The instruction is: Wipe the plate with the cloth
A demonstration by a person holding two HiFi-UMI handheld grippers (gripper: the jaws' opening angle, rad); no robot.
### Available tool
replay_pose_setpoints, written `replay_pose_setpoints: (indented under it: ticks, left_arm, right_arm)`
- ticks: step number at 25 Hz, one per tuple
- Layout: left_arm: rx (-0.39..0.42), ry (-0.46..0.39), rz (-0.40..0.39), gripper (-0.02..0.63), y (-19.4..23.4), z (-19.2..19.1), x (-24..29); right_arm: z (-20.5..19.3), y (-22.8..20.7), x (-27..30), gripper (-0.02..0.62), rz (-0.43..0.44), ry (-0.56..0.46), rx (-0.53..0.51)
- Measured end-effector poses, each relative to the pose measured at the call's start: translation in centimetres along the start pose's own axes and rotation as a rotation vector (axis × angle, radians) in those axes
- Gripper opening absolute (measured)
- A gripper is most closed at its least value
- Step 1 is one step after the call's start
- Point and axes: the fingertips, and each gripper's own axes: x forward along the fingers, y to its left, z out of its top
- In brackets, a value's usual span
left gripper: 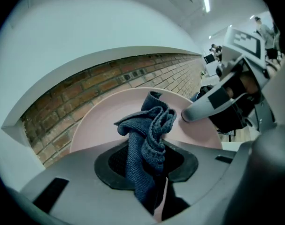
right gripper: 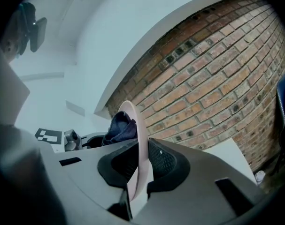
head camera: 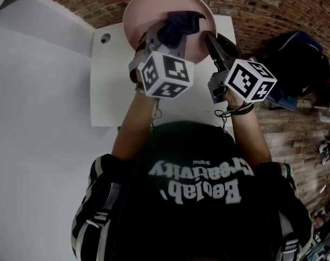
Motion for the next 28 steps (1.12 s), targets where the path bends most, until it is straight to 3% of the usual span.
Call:
replay_pose_setpoints:
  ticks: [14, 21, 28]
  left_arm:
    - [-0.031, 0.1, 0.129, 0.127, 5.7, -4.5, -1.6]
    - [-0.029, 0.145, 0.095, 0.127, 3.5, -6.7, -1.8]
    - [-0.017, 0.131, 0.033, 0.127, 0.1, -6.9, -2.2]
  right_arm:
    - [0.5, -0.2, -0.2, 0.029, 0.011, -0.01, 0.004]
    - [1.4, -1.3, -0.3, 0.023, -0.026, -0.039, 0.008]
    - [2.1, -2.3, -0.8, 0.02, -0.067, -0.079, 0.006]
